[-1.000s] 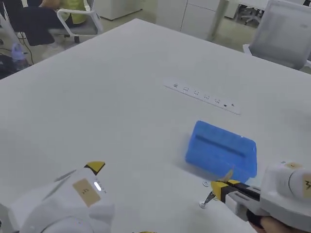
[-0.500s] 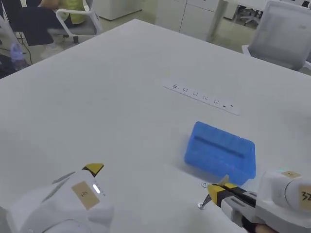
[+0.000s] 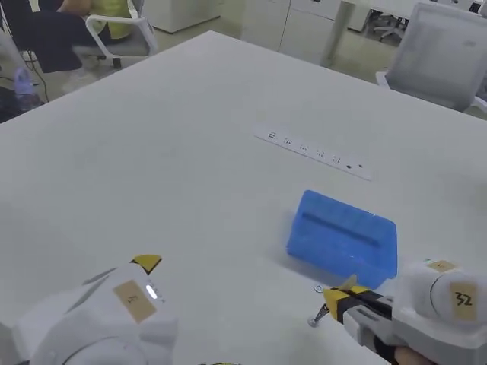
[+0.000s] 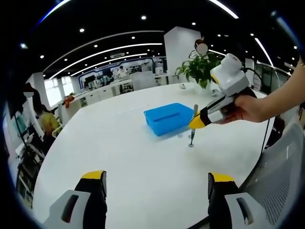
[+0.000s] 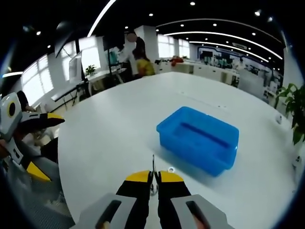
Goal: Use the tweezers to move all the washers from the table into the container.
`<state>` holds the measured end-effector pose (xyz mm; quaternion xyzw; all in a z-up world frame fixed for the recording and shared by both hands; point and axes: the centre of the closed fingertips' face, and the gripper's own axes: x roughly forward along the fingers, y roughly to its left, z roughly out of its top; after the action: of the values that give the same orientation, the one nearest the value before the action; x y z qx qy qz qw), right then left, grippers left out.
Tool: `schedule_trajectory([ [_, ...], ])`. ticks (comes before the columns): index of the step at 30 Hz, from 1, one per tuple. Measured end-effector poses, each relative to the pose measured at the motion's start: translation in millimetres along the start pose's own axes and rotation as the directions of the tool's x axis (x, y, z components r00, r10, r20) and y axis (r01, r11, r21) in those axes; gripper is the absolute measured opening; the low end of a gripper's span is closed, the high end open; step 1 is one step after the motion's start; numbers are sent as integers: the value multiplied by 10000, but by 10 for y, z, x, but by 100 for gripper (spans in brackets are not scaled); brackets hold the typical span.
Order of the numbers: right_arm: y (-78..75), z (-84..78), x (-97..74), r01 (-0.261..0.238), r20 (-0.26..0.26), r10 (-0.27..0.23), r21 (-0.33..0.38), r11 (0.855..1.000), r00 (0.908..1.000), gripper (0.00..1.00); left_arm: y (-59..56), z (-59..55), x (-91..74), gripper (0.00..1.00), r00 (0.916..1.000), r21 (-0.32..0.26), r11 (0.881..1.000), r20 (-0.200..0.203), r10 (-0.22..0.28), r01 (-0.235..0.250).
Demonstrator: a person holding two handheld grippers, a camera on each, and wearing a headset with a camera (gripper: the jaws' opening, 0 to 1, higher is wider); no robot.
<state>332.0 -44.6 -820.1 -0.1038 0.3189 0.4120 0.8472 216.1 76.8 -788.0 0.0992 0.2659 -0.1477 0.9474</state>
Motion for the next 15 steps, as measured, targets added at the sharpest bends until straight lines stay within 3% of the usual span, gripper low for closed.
schedule_trajectory([
  [10,-90,123,-122,45,247,-51,250,9997,9997,1,3,7,-7,89,10000,43,10000,38,17,-17],
  [15,-152,289,-195,160,571,-166,104,9998,9982,1,-10,67,-34,90,9992,-86,9999,383,-76,79],
])
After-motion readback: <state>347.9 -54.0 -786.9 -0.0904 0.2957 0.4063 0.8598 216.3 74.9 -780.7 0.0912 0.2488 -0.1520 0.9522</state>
